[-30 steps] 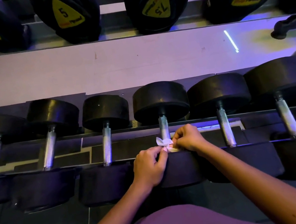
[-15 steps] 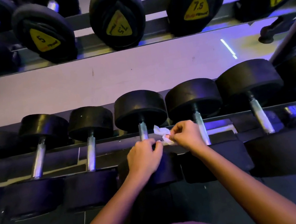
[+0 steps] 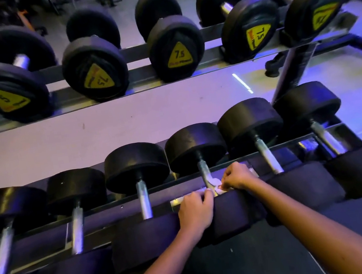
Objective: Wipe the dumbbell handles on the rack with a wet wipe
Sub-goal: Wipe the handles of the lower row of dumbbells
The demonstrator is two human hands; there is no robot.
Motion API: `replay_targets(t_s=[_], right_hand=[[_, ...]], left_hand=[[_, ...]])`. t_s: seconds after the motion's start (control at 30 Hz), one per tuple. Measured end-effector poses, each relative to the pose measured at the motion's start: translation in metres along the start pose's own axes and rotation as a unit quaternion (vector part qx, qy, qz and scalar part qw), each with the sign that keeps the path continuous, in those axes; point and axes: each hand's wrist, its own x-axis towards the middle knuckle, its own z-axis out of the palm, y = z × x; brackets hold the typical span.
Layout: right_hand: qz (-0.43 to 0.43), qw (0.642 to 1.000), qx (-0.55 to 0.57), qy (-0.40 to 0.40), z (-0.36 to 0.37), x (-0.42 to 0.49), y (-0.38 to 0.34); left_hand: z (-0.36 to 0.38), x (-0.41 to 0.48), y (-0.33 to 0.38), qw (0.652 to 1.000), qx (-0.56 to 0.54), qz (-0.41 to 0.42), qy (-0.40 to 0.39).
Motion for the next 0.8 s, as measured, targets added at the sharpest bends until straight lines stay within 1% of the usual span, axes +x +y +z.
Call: replay_targets(t_s=[0.07,0.17,0.27,0.37,0.53,0.63,0.73,0.8], right_hand=[[-0.014,0.999,-0.025,-0.017,0.0,0.004,-0.004],[-0.03,0.998,-0.049,-0.014,0.0,0.005,-0.007],[-0.031,0.999,-0.04,-0.002,0.001,0.005,-0.006],[-0.032,0.999,0.003,0.031,0.003,0.011,-0.01],[-0.029,0.995,0.028,0.093,0.006,0.018,-0.028],[-0.021,0.993,0.03,0.114,0.009,0.017,-0.034],[-0.012,0.995,0.001,0.096,0.01,0.015,-0.035],[-0.009,0.996,-0.046,0.074,0.009,0.01,-0.036]], left_hand=[[-0.001,0.004,-0.001,1.0,-0.005,0.014,-0.012],[-0.004,0.009,-0.004,0.998,-0.008,0.037,-0.044],[-0.004,0.012,-0.01,0.996,-0.022,0.051,-0.065],[-0.003,0.014,-0.014,0.994,-0.032,0.062,-0.079],[-0.007,0.014,-0.014,0.991,-0.052,0.069,-0.1],[-0.009,0.012,-0.014,0.99,-0.055,0.065,-0.113],[-0.008,0.014,-0.017,0.988,-0.062,0.063,-0.127],[-0.006,0.017,-0.019,0.988,-0.059,0.067,-0.13]])
